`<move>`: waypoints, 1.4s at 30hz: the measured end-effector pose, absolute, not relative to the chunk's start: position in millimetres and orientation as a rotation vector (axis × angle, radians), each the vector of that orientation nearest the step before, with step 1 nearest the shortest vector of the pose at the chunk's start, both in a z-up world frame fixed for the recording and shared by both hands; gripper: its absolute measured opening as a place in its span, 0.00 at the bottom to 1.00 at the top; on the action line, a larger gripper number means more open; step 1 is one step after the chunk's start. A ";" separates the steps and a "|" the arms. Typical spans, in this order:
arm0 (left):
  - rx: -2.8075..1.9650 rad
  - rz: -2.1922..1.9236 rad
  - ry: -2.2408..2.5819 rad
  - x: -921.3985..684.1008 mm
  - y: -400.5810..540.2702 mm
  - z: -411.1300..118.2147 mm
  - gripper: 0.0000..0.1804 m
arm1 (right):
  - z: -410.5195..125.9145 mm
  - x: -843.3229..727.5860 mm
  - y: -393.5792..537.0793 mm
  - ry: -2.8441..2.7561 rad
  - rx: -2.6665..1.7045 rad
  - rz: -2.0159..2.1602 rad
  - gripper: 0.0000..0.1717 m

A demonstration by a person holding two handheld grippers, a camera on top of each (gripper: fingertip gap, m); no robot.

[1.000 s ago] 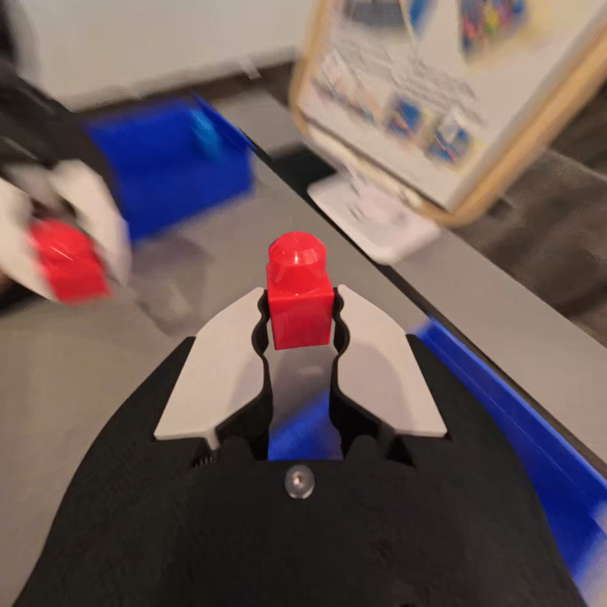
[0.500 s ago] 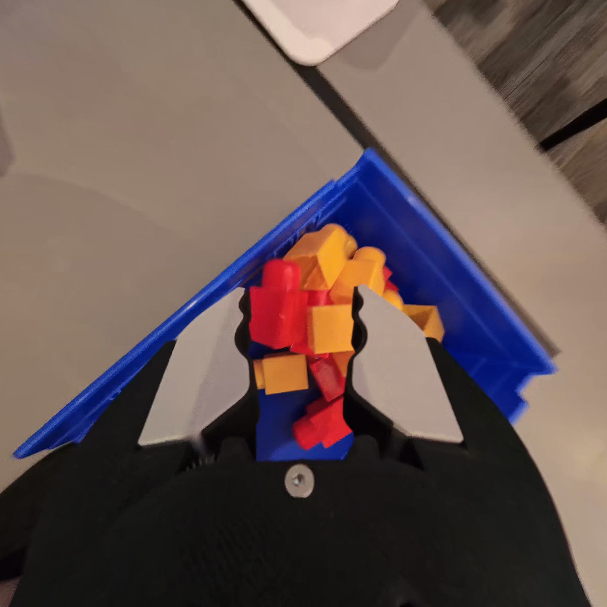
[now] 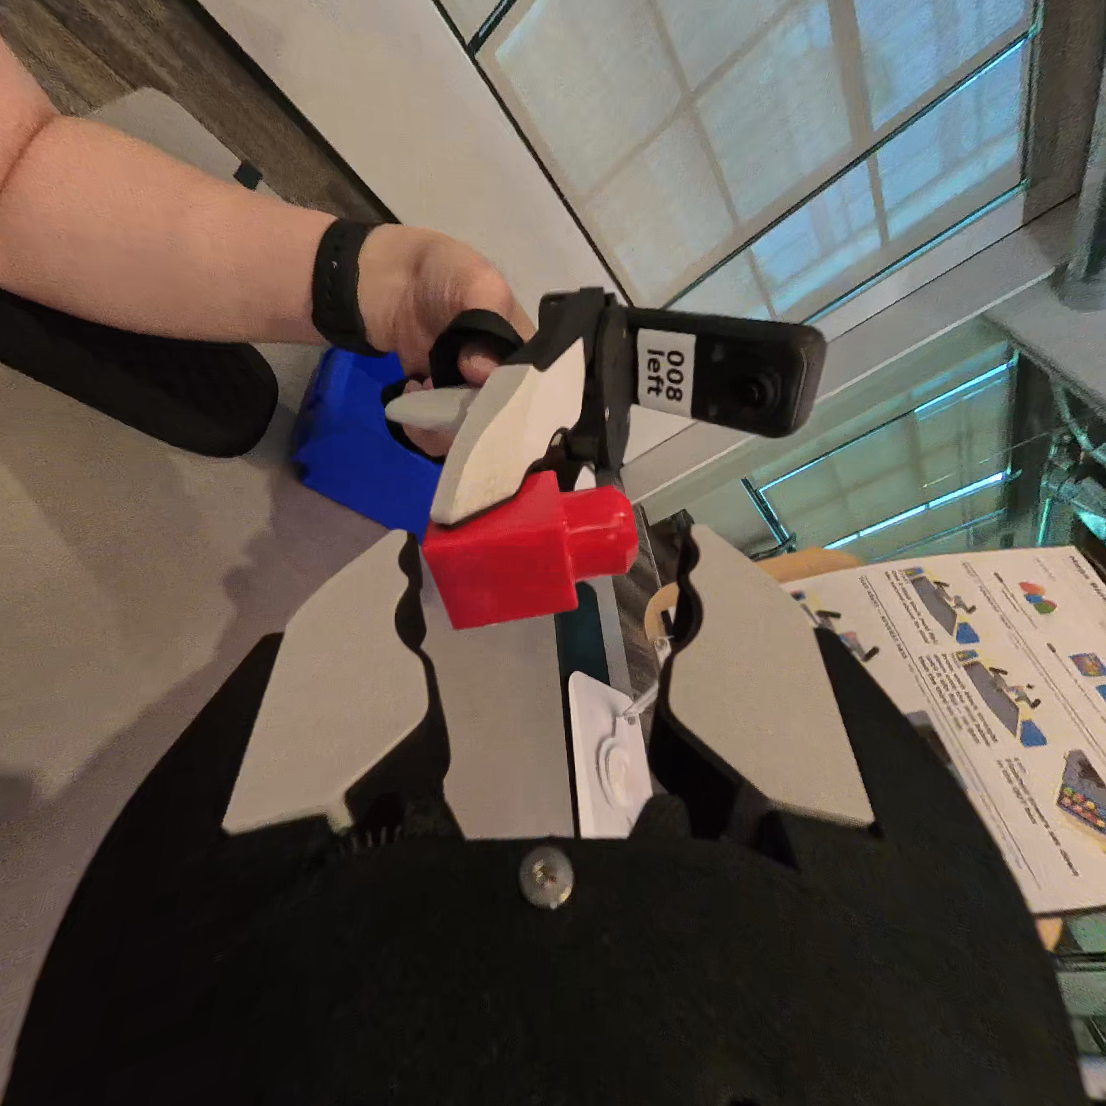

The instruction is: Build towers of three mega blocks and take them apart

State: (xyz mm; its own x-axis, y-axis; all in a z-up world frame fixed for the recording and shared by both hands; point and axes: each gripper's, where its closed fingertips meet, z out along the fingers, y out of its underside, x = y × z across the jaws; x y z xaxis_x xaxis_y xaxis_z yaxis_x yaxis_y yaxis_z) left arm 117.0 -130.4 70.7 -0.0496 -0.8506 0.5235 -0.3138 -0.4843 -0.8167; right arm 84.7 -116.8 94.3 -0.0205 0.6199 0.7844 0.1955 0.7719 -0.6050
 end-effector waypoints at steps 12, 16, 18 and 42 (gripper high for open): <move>-1.678 -1.310 0.997 62.7 -104.4 116.3 0.34 | 55.8 285.1 25.6 -1.353 -1.683 0.177 0.40; -1.754 -1.041 0.818 10.4 -79.4 120.1 0.34 | -53.4 376.9 47.5 -1.391 -2.284 -0.014 0.41; -1.824 -0.852 0.711 -27.1 -65.8 114.9 0.34 | -80.1 388.0 57.5 -1.384 -2.414 -0.072 0.41; -2.198 -0.183 0.148 -183.7 54.9 -27.2 0.36 | -1.0 324.9 98.1 -1.218 -1.956 -0.114 0.41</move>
State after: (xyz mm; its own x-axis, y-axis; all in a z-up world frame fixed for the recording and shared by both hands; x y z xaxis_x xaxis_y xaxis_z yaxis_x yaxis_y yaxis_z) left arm -183.7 54.9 -27.2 0.9819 -0.1730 0.0776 -0.0401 -0.5897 -0.8066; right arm 324.9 98.1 -1.0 0.5297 0.7117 0.4614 0.7852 -0.2056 -0.5841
